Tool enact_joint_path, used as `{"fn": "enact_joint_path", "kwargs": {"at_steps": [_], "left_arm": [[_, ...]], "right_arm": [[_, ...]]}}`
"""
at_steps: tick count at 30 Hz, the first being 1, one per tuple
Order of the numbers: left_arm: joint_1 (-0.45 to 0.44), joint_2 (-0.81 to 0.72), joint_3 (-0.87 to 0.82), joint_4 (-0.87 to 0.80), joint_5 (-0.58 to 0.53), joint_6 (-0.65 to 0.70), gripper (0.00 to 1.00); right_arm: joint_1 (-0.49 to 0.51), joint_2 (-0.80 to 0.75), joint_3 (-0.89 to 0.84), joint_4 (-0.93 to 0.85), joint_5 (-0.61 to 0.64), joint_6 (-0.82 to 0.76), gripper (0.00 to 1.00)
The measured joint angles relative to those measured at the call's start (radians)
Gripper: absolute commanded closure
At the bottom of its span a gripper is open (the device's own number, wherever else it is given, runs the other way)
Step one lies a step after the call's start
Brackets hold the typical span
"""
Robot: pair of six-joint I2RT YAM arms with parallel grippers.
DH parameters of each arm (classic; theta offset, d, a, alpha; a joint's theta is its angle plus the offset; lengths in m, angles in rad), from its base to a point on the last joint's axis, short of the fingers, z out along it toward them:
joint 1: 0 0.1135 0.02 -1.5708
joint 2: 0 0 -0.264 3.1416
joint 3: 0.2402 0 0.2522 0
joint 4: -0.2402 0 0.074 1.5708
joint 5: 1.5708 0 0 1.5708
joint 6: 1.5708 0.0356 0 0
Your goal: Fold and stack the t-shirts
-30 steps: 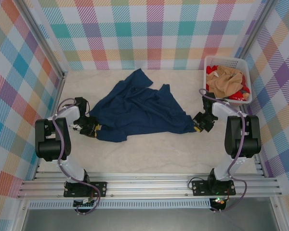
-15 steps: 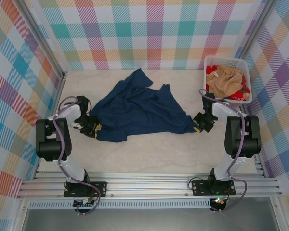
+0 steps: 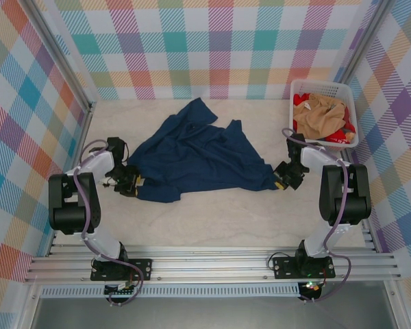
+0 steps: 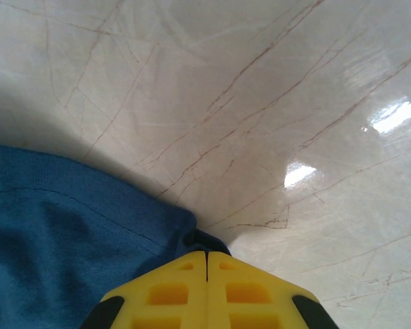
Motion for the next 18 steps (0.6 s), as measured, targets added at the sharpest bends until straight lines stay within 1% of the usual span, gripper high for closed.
{"fn": "enact_joint_path", "kwargs": {"at_steps": [4, 8, 11, 18], "left_arm": [[-0.014, -0.011, -0.021, 0.045, -0.009, -0.137, 0.54], [-0.032, -0.003, 0.006, 0.06, -0.016, -0.212, 0.56], [-0.032, 0.008, 0.031, 0.056, -0.02, -0.237, 0.57], [-0.032, 0.02, 0.038, 0.048, -0.034, -0.24, 0.57]], "right_arm": [[0.0, 0.0, -0.004, 0.001, -0.006, 0.0, 1.0], [0.0, 0.0, -0.004, 0.003, -0.006, 0.0, 1.0], [0.0, 0.0, -0.004, 0.003, -0.006, 0.0, 1.0], [0.0, 0.0, -0.004, 0.003, -0.006, 0.0, 1.0]]}}
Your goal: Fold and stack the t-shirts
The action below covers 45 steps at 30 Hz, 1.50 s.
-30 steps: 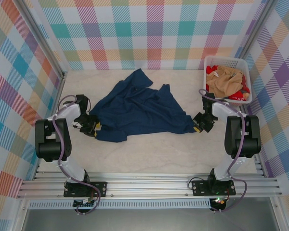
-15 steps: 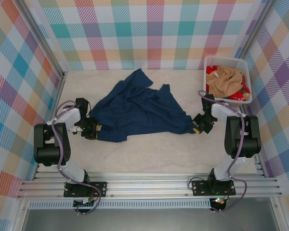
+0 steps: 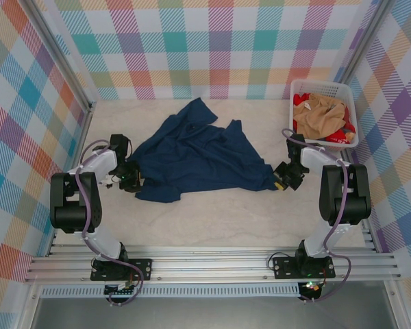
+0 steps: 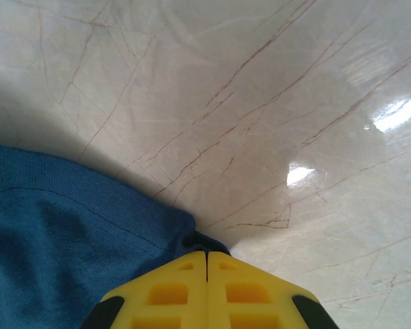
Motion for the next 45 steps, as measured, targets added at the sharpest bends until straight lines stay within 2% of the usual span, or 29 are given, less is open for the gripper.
{"fn": "enact_joint_path", "kwargs": {"at_steps": [8, 10, 14, 17, 21, 27, 33, 36, 41, 45], "left_arm": [[0.0, 0.032, -0.033, 0.004, -0.01, 0.0, 0.61], [0.0, 0.048, -0.035, 0.002, -0.01, -0.007, 0.68], [0.0, 0.047, -0.033, 0.001, -0.015, -0.021, 0.94], [0.0, 0.042, -0.024, -0.002, -0.038, -0.014, 1.0], [-0.002, 0.011, -0.02, -0.027, -0.077, 0.004, 1.0], [-0.015, -0.146, -0.005, -0.07, -0.125, 0.06, 1.0], [-0.024, -0.269, 0.021, -0.01, -0.127, 0.167, 1.0], [-0.025, -0.272, 0.115, 0.039, -0.128, 0.252, 1.0], [-0.025, -0.271, 0.382, 0.14, -0.135, 0.392, 1.0], [-0.025, -0.275, 0.572, 0.217, -0.15, 0.483, 1.0]], "right_arm": [[0.0, 0.0, 0.0, 0.0, 0.0, 0.0, 1.0], [0.0, 0.0, 0.0, 0.0, 0.0, 0.0, 1.0], [0.0, 0.0, 0.0, 0.0, 0.0, 0.0, 1.0], [0.0, 0.0, 0.0, 0.0, -0.003, 0.0, 1.0], [0.002, 0.0, 0.0, 0.0, -0.004, 0.001, 1.0], [0.008, -0.01, 0.006, -0.003, -0.008, 0.003, 1.0], [0.019, -0.06, 0.122, -0.019, -0.031, -0.005, 1.0], [0.024, -0.098, 0.231, -0.016, -0.053, -0.014, 1.0], [0.026, -0.149, 0.466, 0.016, -0.098, -0.034, 1.0], [0.026, -0.213, 0.581, 0.074, -0.14, -0.039, 1.0]]}}
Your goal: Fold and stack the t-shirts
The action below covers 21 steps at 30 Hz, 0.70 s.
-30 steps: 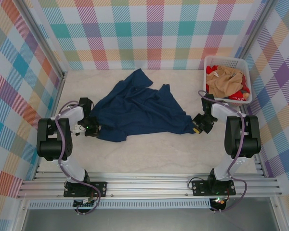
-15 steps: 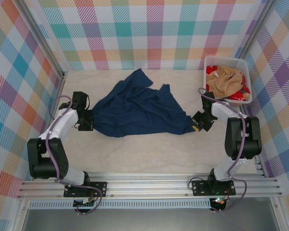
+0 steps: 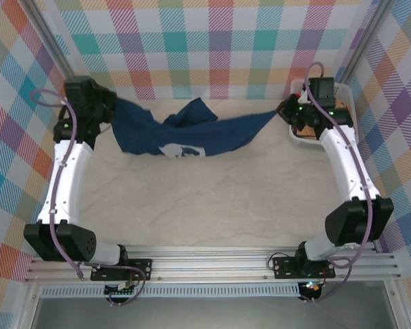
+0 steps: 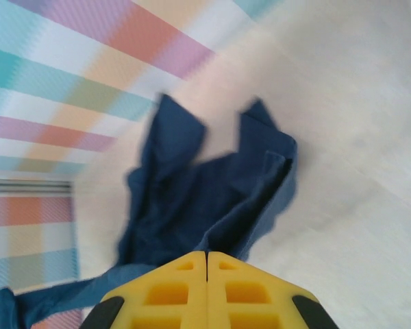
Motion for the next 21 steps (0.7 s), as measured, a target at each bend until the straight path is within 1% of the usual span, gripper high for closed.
{"fn": "enact_joint_path", "kwargs": {"at_steps": [4, 10, 13, 17, 21], "left_arm": [[0.0, -0.025, 0.115, 0.037, -0.012, 0.073, 1.0], [0.0, -0.127, 0.223, 0.044, -0.043, 0.15, 1.0], [0.0, -0.138, 0.36, 0.023, -0.053, 0.176, 1.0], [0.0, -0.038, 0.627, -0.013, -0.04, 0.185, 1.0], [0.0, 0.134, 0.827, -0.016, 0.011, 0.176, 1.0]], "right_arm": [[0.0, -0.109, 0.017, 0.058, -0.043, 0.002, 1.0], [0.001, -0.312, 0.013, 0.108, -0.086, 0.002, 1.0], [0.001, -0.392, 0.025, 0.124, -0.104, 0.008, 1.0], [0.001, -0.383, 0.082, 0.16, -0.127, 0.038, 1.0], [0.001, -0.275, 0.119, 0.193, -0.136, 0.083, 1.0]]}}
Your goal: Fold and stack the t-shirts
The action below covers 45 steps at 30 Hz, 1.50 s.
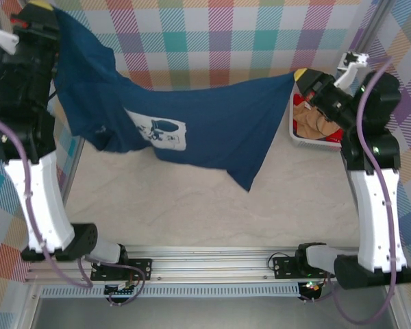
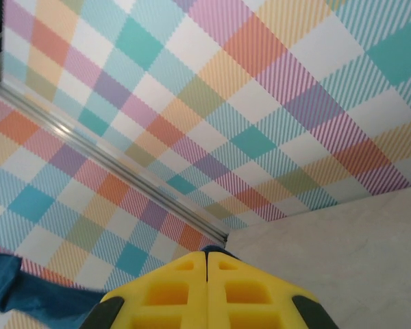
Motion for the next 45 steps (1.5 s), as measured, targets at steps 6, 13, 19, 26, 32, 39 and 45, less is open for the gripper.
{"fn": "enact_joint_path", "kwargs": {"at_steps": [6, 13, 19, 26, 32, 39, 45], "left_arm": [[0.014, 0.382, 0.176, -0.027, 0.119, -0.023, 1.0], [0.048, 0.721, 0.233, -0.059, 0.251, -0.086, 1.0], [0.084, 0.747, 0.333, 0.005, 0.294, -0.147, 1.0], [0.112, 0.529, 0.346, 0.09, 0.322, -0.164, 1.0], [0.038, 0.195, 0.113, 0.037, 0.365, -0.076, 1.0], [-0.144, -0.311, -0.942, 0.058, 0.315, -0.039, 1.0], [-0.321, -0.402, -1.69, 0.062, 0.193, -0.144, 1.0]], "right_arm": [[0.001, 0.272, 0.012, 0.032, -0.016, 0.076, 1.0], [0.002, 0.555, 0.164, 0.021, -0.031, 0.114, 1.0], [-0.006, 0.638, 0.435, -0.013, -0.023, 0.111, 1.0], [-0.082, 0.604, 0.603, -0.006, -0.004, 0.115, 1.0], [-0.11, 0.523, 0.484, 0.005, -0.045, 0.117, 1.0], [-0.09, 0.284, -0.265, 0.071, -0.064, 0.129, 1.0], [-0.034, 0.32, -0.683, 0.023, -0.027, 0.106, 1.0]]}}
